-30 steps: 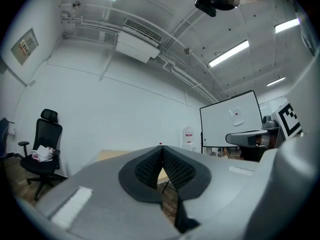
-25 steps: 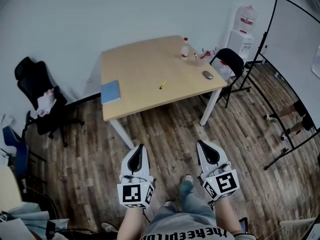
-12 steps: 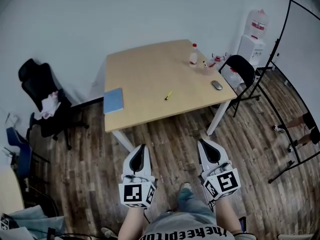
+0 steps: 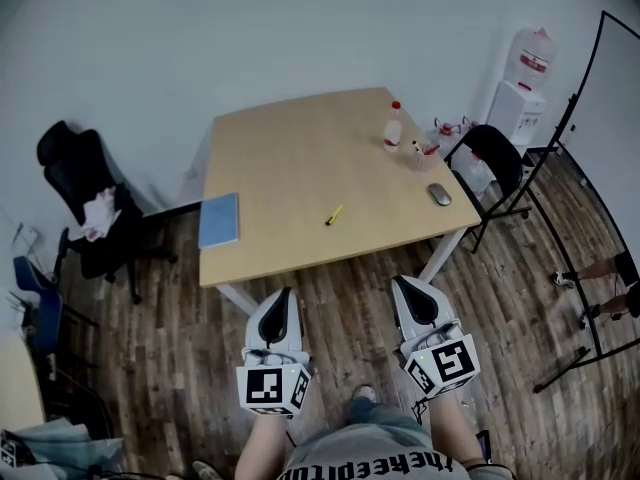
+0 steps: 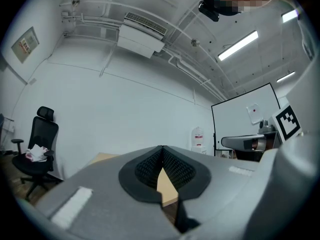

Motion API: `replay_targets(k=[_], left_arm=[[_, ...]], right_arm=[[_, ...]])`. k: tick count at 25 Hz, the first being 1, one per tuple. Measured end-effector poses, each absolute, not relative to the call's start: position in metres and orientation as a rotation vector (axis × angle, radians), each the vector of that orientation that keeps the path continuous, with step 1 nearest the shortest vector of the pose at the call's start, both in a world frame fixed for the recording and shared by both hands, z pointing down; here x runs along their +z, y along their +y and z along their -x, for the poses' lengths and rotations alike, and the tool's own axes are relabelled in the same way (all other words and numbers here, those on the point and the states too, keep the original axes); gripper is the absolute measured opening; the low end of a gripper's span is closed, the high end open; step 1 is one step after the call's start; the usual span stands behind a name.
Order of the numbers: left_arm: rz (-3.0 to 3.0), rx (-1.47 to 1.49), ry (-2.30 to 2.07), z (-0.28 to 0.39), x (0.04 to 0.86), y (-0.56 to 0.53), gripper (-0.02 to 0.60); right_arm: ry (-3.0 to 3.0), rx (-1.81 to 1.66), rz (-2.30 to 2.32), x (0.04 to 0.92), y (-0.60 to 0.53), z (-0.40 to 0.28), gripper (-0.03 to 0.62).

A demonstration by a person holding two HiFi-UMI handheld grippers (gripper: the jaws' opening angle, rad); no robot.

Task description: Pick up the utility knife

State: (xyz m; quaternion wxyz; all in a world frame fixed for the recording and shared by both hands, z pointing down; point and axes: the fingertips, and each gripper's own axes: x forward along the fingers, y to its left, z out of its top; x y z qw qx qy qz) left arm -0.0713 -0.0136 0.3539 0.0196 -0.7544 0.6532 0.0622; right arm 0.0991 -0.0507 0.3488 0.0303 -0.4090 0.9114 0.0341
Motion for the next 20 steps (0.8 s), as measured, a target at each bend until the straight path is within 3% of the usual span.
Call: replay_targets(k=[20], left_arm=[[2.267, 0.146, 2.096, 0.048, 0.354, -0.073, 0.02]], right_arm=[[2.923, -0.052, 1.097, 0.38, -0.133, -0.098, 0.003]])
